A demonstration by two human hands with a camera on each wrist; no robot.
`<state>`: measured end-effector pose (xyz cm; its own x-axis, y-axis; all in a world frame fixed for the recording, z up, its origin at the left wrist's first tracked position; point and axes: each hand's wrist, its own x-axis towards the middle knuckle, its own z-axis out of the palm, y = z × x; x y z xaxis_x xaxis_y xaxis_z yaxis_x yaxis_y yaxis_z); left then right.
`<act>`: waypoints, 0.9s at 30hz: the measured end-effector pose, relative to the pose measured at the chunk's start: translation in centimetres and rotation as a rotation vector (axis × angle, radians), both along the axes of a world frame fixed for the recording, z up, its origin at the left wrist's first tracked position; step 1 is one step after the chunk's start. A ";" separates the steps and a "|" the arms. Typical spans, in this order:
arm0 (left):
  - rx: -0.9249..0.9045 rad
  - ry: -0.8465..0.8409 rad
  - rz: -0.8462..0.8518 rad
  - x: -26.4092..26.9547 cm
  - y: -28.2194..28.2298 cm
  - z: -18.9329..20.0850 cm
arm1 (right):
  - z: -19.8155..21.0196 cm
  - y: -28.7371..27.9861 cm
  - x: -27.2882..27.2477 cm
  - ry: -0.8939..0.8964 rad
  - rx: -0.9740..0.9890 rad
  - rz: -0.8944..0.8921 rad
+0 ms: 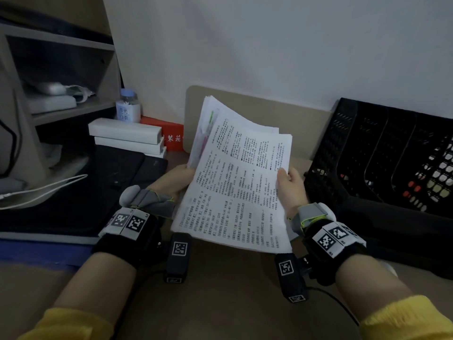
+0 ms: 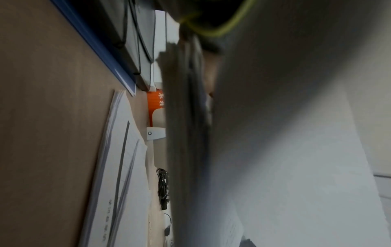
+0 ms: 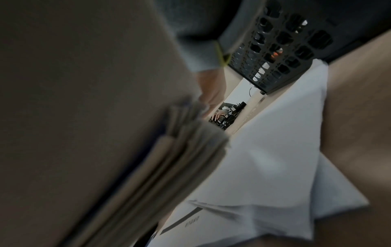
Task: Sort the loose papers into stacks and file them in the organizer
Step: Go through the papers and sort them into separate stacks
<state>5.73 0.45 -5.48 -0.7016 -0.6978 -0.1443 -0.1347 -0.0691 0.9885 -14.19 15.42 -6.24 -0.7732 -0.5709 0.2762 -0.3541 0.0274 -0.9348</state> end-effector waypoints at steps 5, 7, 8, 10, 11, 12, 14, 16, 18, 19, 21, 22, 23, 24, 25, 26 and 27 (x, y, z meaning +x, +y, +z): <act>0.120 0.116 0.040 -1.0 0.5 0.9 | -1.0 -0.7 -0.3 0.043 -0.097 -0.112; 0.138 0.216 0.034 -1.5 1.1 1.6 | -1.1 -0.7 -0.3 0.078 -0.107 -0.151; 0.135 0.253 0.006 -1.6 1.1 1.7 | -1.0 -0.7 -0.4 0.104 -0.112 -0.170; 0.145 0.285 -0.070 -1.3 1.3 1.7 | -0.8 -0.5 -0.3 0.137 -0.128 -0.193; 0.131 0.257 -0.134 -0.7 1.3 1.5 | -0.7 -0.4 -0.2 0.152 -0.129 -0.196; 0.091 0.184 -0.201 -0.1 1.1 1.4 | -0.7 -0.3 -0.2 0.162 -0.130 -0.195; -0.020 0.039 -0.195 0.2 0.6 1.2 | -0.6 -0.2 0.0 0.149 -0.144 -0.183; -0.065 0.024 -0.119 0.2 0.4 1.1 | -0.4 -0.1 0.3 0.106 -0.168 -0.164; -0.099 0.081 -0.086 0.1 0.6 0.9 | 0.1 0.1 0.6 0.034 -0.214 -0.096; -0.134 0.112 -0.064 0.0 0.6 0.7 | 0.4 0.2 0.9 -0.003 -0.257 -0.042; -0.205 0.199 -0.008 -0.4 1.0 0.7 | 1.2 0.2 1.3 -0.015 -0.319 0.061; -0.227 0.243 0.026 -0.6 1.1 0.6 | 1.6 0.1 1.5 0.016 -0.326 0.089; -0.244 0.285 0.058 -0.8 1.4 0.6 | 1.9 0.0 1.7 0.049 -0.336 0.108; -0.251 0.322 0.084 -0.9 1.6 0.6 | 2.1 -0.2 1.9 0.070 -0.351 0.118; -0.251 0.352 0.104 -1.1 1.7 0.6 | 2.3 -0.3 2.1 0.075 -0.371 0.126; -0.249 0.376 0.114 -1.2 1.7 0.5 | 2.4 -0.5 2.3 0.074 -0.392 0.131; -0.248 0.391 0.120 -1.3 1.5 0.4 | 2.4 -0.6 2.5 0.071 -0.416 0.138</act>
<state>4.45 1.99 -5.12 -0.5827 -0.7570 0.2957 0.2451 0.1832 0.9520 -11.70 14.78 -3.80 -0.6684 -0.4968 0.5536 -0.3916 -0.3977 -0.8297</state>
